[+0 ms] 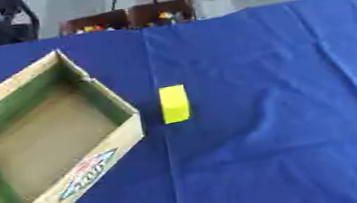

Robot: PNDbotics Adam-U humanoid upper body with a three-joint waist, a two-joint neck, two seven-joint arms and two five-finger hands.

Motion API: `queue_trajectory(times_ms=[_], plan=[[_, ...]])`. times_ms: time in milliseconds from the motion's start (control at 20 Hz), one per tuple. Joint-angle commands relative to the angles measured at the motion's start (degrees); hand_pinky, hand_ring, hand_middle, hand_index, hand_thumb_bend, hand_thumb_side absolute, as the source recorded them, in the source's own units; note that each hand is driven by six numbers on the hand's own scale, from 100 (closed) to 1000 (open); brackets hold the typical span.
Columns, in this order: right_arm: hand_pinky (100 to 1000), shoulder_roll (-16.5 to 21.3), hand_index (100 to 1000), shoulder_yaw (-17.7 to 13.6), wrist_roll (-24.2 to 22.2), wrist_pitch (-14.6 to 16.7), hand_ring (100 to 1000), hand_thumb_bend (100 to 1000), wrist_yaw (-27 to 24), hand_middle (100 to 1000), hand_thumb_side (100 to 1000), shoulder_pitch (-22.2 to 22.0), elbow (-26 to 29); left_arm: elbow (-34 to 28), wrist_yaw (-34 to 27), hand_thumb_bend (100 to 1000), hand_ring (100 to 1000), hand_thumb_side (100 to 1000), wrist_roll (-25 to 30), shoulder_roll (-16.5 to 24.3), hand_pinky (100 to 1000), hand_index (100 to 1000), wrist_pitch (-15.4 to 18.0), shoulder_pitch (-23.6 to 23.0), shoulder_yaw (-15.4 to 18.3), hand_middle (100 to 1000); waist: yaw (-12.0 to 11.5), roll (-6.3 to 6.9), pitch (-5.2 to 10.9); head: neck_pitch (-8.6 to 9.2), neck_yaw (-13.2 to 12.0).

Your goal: Pick up objects on the table and place them in the box.

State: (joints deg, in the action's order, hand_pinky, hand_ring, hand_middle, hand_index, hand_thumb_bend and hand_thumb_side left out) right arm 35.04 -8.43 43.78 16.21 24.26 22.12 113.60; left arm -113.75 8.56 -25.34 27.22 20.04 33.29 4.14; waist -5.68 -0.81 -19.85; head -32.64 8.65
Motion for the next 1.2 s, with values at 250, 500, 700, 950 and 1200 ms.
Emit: queue_trajectory(times_ms=[250, 500, 700, 950, 1200], plan=[[728, 1.40, 857, -0.47, -0.02, -0.17, 803, 100, 0.45, 814, 663, 0.43, 0.99, -0.84, 0.08, 100, 903, 962, 0.12, 1.06, 749, 950, -0.04, 0.71, 0.65, 896, 0.10, -0.24, 0.86, 0.57, -0.06], [740, 2.80, 864, 0.32, -1.14, -1.08, 816, 100, 0.35, 822, 687, 1.89, 0.99, -0.84, 0.08, 100, 903, 962, 0.10, 1.07, 749, 950, -0.07, 0.71, 0.62, 896, 0.08, -0.34, 0.98, 0.56, 0.03], [757, 5.93, 870, 2.32, -7.23, -7.10, 837, 124, 0.06, 838, 723, 5.06, 0.99, -0.84, 0.02, 100, 904, 962, 0.19, 1.05, 749, 949, -0.16, 0.66, 0.51, 896, -0.02, -0.52, 1.32, 0.53, 0.25], [766, 10.17, 871, 5.97, -21.68, -18.84, 853, 170, 1.11, 850, 765, 11.20, 0.99, -0.84, -0.13, 100, 904, 962, 0.42, 1.09, 749, 949, -0.26, 0.57, 0.32, 896, -0.43, -0.80, 1.84, 0.34, 0.70], [789, 11.81, 892, 10.35, -35.91, -26.20, 871, 229, 3.95, 874, 879, 19.16, 0.99, -0.84, -0.32, 100, 904, 961, 0.73, 1.08, 749, 949, -0.35, 0.47, 0.05, 896, -0.85, -1.08, 2.24, -0.06, 1.29]])
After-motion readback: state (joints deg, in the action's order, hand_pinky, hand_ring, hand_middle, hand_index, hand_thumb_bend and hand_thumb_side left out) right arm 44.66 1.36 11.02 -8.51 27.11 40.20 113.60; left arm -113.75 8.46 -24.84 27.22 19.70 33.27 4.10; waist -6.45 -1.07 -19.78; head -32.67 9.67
